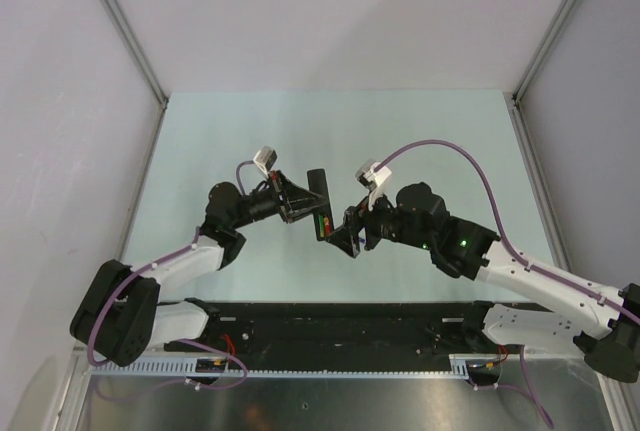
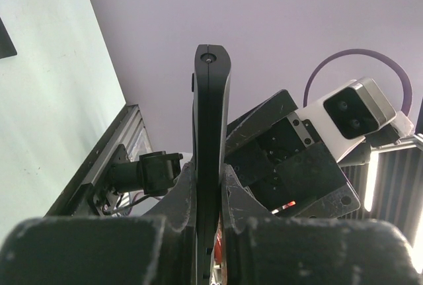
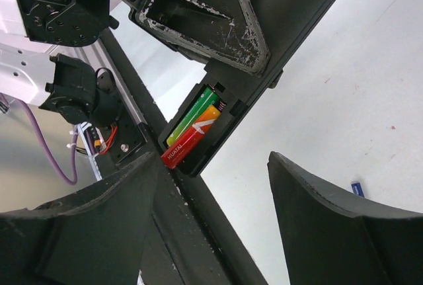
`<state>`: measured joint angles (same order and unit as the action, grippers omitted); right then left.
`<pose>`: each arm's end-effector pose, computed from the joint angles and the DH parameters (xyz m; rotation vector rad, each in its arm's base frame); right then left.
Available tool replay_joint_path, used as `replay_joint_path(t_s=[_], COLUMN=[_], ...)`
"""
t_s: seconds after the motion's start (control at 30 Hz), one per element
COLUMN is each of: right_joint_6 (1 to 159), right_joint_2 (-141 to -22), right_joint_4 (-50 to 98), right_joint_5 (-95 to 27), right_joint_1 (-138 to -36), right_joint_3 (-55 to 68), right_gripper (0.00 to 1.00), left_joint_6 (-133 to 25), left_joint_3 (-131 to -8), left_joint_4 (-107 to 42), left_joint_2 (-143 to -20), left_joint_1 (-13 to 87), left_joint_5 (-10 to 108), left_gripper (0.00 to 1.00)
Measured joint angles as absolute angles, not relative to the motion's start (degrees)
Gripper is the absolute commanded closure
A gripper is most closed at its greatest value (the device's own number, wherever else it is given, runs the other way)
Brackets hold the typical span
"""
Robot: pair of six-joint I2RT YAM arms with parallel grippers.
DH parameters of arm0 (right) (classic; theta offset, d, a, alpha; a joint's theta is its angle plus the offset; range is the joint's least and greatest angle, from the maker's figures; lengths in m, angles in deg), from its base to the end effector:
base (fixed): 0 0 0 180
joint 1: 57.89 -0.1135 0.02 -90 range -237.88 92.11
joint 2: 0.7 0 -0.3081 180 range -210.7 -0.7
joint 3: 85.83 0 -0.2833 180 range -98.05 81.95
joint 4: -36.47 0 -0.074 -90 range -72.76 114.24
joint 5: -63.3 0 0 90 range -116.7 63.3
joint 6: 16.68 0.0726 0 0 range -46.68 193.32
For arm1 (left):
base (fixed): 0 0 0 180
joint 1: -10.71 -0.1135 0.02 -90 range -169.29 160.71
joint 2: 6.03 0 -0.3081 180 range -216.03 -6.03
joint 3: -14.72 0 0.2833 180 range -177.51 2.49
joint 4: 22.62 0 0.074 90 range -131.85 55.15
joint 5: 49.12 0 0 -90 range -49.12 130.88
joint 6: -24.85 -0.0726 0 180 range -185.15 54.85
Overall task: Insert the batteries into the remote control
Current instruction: Load the battery into the remote control.
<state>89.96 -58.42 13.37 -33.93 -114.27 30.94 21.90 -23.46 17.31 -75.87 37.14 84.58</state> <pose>0.1456 0.2354 0.3571 -0.7656 1.8467 0.9711 0.2285 -0.1696 0.2722 -0.1793 1.8815 -2.0345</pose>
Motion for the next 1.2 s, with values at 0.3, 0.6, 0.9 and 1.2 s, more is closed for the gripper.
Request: replay_joint_path(t_s=[0.3, 0.6, 0.9, 1.2], right_joint_6=[90.0, 90.3, 91.7, 93.3], right_joint_2=[-58.7, -59.2, -59.4, -60.8], right_joint_4=[13.3, 13.4, 13.6, 14.2], right_joint_5=[-34.6, -35.0, -37.2, -41.4], right_joint_1=[-114.0, -113.0, -111.3, -109.6], right_joint_3=[30.9, 30.9, 30.9, 30.9], right_gripper=[0.28, 0.30, 0.32, 0.34], left_joint_6=[21.9, 21.9, 21.8, 21.4], left_joint_3=[-23.5, -23.5, -23.4, -23.4], left_joint_4=[17.3, 17.2, 16.8, 16.5], left_joint_2=[-75.7, -75.3, -74.8, -74.5], left_joint_1=[37.1, 37.2, 37.5, 38.0], left_joint_5=[84.6, 84.2, 82.8, 82.4], left_gripper=[1.00, 1.00, 1.00, 1.00])
